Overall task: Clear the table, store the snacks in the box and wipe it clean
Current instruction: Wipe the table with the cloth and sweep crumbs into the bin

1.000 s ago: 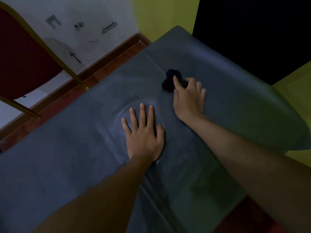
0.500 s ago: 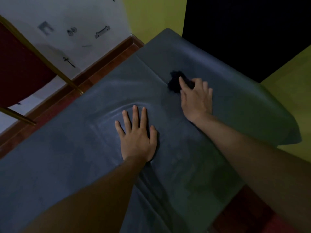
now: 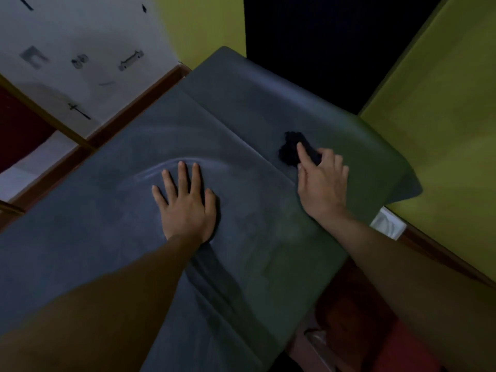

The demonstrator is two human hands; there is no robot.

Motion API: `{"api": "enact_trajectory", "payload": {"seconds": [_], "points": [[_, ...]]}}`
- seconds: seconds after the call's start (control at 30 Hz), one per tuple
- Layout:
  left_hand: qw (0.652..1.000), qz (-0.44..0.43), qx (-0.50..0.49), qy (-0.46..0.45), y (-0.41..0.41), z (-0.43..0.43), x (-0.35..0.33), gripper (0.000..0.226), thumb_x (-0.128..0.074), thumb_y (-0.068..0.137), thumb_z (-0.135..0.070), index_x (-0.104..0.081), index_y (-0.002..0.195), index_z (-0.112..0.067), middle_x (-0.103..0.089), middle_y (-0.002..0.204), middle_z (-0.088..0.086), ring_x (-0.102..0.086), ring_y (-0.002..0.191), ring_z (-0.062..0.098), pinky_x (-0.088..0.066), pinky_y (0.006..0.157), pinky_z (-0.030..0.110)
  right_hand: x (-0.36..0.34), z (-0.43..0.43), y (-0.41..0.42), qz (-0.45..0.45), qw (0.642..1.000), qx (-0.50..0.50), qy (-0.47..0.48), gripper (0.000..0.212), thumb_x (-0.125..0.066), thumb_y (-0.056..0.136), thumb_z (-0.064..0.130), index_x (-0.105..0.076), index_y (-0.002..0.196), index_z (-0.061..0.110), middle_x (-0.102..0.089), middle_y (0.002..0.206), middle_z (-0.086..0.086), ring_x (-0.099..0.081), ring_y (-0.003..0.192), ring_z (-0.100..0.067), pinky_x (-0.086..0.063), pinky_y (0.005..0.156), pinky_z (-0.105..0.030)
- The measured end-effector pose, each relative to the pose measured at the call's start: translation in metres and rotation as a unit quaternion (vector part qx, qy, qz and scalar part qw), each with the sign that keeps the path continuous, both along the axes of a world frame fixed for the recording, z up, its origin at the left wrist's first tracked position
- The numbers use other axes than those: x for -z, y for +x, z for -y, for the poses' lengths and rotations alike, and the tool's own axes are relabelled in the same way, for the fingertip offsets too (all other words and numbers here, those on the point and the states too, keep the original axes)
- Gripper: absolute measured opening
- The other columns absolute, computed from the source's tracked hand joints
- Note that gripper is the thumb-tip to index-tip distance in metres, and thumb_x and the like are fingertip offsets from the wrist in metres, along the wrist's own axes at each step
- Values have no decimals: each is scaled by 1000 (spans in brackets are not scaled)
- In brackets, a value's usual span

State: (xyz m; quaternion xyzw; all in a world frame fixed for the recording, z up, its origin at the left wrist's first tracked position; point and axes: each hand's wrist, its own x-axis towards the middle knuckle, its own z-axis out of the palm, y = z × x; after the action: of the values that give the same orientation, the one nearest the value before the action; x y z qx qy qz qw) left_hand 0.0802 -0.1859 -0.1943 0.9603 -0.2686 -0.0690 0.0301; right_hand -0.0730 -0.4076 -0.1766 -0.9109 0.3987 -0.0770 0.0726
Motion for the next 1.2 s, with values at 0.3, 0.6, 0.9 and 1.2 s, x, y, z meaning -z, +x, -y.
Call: {"api": "enact_trajectory", "payload": {"seconds": [0.3, 0.6, 0.9, 1.2], "points": [[997, -66, -22, 37, -2, 23, -27, 67, -19, 98, -45, 0, 157, -17, 0, 165, 10, 6, 149, 40, -4, 120, 56, -3, 5, -52, -5, 1000, -29, 2, 49, -50, 101, 29, -43, 150, 32, -50, 127, -13, -44, 107, -32, -36, 85, -43], [998, -50, 26, -28, -78, 78, -10, 72, -10, 95, -65, 1, 157, -29, 7, 165, 1, 19, 149, 33, 13, 117, 59, 0, 15, -32, -30, 997, 58, 28, 55, -37, 103, 34, -25, 156, 32, -42, 141, -11, -36, 125, -32, -32, 95, -46], [997, -59, 45, 5, -73, 75, -8, 77, -1, 91, -71, 13, 154, -31, 18, 163, 1, 25, 147, 33, 13, 115, 62, -10, 15, -38, -82, 994, 22, 63, 59, -29, 105, 39, -7, 159, 31, -11, 166, -6, -22, 143, -31, -30, 103, -48], [978, -167, 102, 75, -43, 63, -56, 77, -22, 94, -68, 4, 156, -30, 5, 165, 1, 6, 151, 34, -2, 119, 60, -59, 17, -35, -157, 977, -13, 146, 63, -18, 104, 52, 6, 159, 31, 18, 166, 0, 11, 152, -31, -13, 118, -58]]}}
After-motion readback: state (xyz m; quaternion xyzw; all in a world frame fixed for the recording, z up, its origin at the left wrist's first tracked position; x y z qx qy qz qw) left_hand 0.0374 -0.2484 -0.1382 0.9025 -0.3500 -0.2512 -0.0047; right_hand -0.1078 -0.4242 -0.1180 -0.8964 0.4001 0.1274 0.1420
